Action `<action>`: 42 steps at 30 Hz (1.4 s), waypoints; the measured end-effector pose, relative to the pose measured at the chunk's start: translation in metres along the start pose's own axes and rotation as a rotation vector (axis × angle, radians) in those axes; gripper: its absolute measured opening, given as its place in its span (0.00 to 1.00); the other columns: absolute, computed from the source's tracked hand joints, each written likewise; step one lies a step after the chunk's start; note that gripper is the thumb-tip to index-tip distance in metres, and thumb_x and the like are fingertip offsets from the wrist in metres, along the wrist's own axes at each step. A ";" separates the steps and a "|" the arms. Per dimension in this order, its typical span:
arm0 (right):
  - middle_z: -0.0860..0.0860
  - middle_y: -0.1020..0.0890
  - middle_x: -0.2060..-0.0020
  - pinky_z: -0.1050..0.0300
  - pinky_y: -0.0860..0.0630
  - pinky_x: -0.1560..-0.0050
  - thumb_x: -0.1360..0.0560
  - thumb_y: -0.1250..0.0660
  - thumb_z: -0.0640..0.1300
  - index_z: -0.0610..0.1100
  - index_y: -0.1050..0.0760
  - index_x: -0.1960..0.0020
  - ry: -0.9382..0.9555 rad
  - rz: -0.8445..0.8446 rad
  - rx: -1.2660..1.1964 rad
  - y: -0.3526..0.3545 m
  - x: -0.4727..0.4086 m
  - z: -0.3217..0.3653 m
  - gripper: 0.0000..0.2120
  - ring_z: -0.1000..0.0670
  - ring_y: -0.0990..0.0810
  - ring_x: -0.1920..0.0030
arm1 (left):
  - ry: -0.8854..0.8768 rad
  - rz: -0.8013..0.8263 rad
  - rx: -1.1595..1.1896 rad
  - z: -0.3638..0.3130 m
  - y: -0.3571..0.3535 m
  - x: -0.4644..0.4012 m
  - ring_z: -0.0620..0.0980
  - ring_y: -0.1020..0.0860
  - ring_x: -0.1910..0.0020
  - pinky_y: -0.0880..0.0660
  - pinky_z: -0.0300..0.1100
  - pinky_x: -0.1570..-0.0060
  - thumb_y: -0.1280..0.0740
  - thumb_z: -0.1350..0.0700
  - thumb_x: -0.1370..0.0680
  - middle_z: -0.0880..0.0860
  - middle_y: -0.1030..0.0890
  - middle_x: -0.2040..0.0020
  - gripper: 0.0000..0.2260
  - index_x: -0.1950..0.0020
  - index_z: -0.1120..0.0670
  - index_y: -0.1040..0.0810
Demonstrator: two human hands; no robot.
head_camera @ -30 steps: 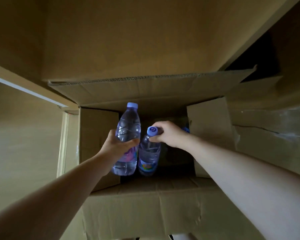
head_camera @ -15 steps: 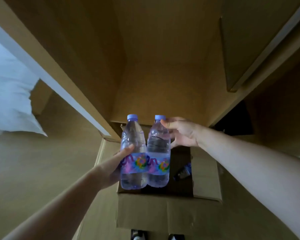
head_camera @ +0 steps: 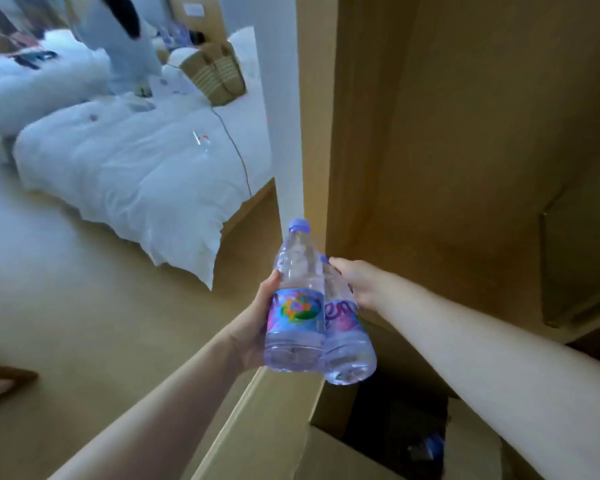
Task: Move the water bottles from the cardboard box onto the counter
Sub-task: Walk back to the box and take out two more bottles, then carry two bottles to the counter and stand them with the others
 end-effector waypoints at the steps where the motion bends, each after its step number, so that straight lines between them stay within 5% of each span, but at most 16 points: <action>1: 0.47 0.25 0.66 0.62 0.26 0.66 0.22 0.37 0.43 0.44 0.29 0.62 -0.030 0.007 0.070 -0.026 0.001 0.004 0.10 0.50 0.24 0.68 | -0.025 -0.013 0.010 -0.009 0.010 0.018 0.61 0.20 0.44 0.23 0.56 0.42 0.22 0.36 0.41 0.64 0.21 0.40 0.41 0.36 0.60 0.22; 5: 0.46 0.24 0.58 0.49 0.26 0.41 0.19 0.45 0.52 0.46 0.31 0.61 -0.055 0.058 0.589 -0.139 0.009 0.016 0.15 0.44 0.22 0.56 | -0.166 -0.001 0.089 -0.043 0.055 0.091 0.60 0.22 0.41 0.25 0.54 0.40 0.25 0.38 0.34 0.64 0.24 0.37 0.37 0.32 0.60 0.25; 7: 0.46 0.21 0.55 0.47 0.24 0.44 0.22 0.43 0.63 0.43 0.26 0.53 -0.184 0.187 0.662 -0.190 0.016 0.007 0.22 0.45 0.21 0.54 | -0.241 -0.042 0.104 -0.058 0.082 0.129 0.61 0.25 0.38 0.28 0.55 0.37 0.28 0.39 0.30 0.63 0.28 0.32 0.38 0.26 0.56 0.32; 9: 0.43 0.17 0.51 0.47 0.22 0.52 0.29 0.37 0.70 0.39 0.23 0.42 -0.363 0.349 0.588 -0.235 0.027 -0.012 0.35 0.44 0.18 0.53 | -0.274 -0.126 0.128 -0.069 0.114 0.169 0.61 0.23 0.38 0.25 0.55 0.40 0.26 0.39 0.32 0.64 0.26 0.34 0.37 0.29 0.58 0.28; 16: 0.36 0.21 0.41 0.44 0.24 0.41 0.29 0.27 0.49 0.34 0.28 0.34 -0.238 0.598 0.371 -0.383 0.018 -0.048 0.29 0.39 0.20 0.47 | -0.426 -0.375 0.209 -0.106 0.203 0.293 0.61 0.23 0.38 0.24 0.53 0.41 0.26 0.40 0.32 0.65 0.24 0.36 0.34 0.37 0.64 0.22; 20: 0.32 0.22 0.42 0.37 0.25 0.39 0.31 0.24 0.46 0.32 0.34 0.32 -0.067 0.504 0.435 -0.452 -0.014 -0.052 0.34 0.35 0.20 0.45 | -0.545 -0.604 0.145 -0.120 0.260 0.339 0.66 0.24 0.38 0.24 0.57 0.42 0.36 0.49 0.21 0.70 0.26 0.37 0.23 0.34 0.64 0.28; 23: 0.37 0.20 0.47 0.40 0.22 0.43 0.33 0.22 0.50 0.36 0.32 0.35 0.048 0.441 0.578 -0.497 -0.041 -0.046 0.34 0.38 0.17 0.49 | -0.580 -0.938 0.048 -0.134 0.310 0.374 0.71 0.24 0.42 0.26 0.63 0.41 0.30 0.53 0.25 0.73 0.24 0.41 0.22 0.38 0.66 0.28; 26: 0.42 0.21 0.47 0.42 0.20 0.47 0.34 0.21 0.49 0.41 0.35 0.37 0.208 0.471 0.631 -0.546 -0.070 -0.027 0.33 0.43 0.18 0.49 | -0.531 -1.295 0.000 -0.157 0.359 0.406 0.64 0.20 0.47 0.22 0.57 0.45 0.21 0.51 0.33 0.66 0.21 0.44 0.32 0.37 0.65 0.30; 30: 0.53 0.24 0.49 0.50 0.19 0.50 0.34 0.22 0.53 0.51 0.37 0.39 0.494 0.487 0.780 -0.615 -0.104 0.021 0.31 0.52 0.21 0.52 | -0.483 -1.679 -0.021 -0.203 0.414 0.434 0.54 0.21 0.49 0.24 0.54 0.44 0.22 0.50 0.32 0.55 0.22 0.47 0.27 0.42 0.54 0.33; 34: 0.58 0.28 0.46 0.59 0.21 0.55 0.34 0.24 0.57 0.55 0.38 0.39 0.746 0.476 0.925 -0.679 -0.124 0.070 0.32 0.56 0.22 0.52 | -0.380 -1.895 -0.120 -0.257 0.446 0.450 0.55 0.23 0.50 0.25 0.49 0.48 0.25 0.42 0.32 0.50 0.22 0.46 0.29 0.40 0.47 0.37; 42: 0.52 0.31 0.40 0.49 0.20 0.52 0.30 0.28 0.59 0.48 0.42 0.32 0.928 0.338 1.104 -0.790 -0.174 0.131 0.36 0.49 0.23 0.47 | -0.384 -2.128 -0.090 -0.351 0.503 0.486 0.57 0.23 0.43 0.25 0.54 0.44 0.27 0.42 0.30 0.52 0.24 0.39 0.32 0.33 0.52 0.36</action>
Point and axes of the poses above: each hand's wrist, its own x-axis away from the middle knuckle, its own y-axis out of the back of the hand, z = x × y, the point moved 7 cm from there along -x, towards the middle knuckle
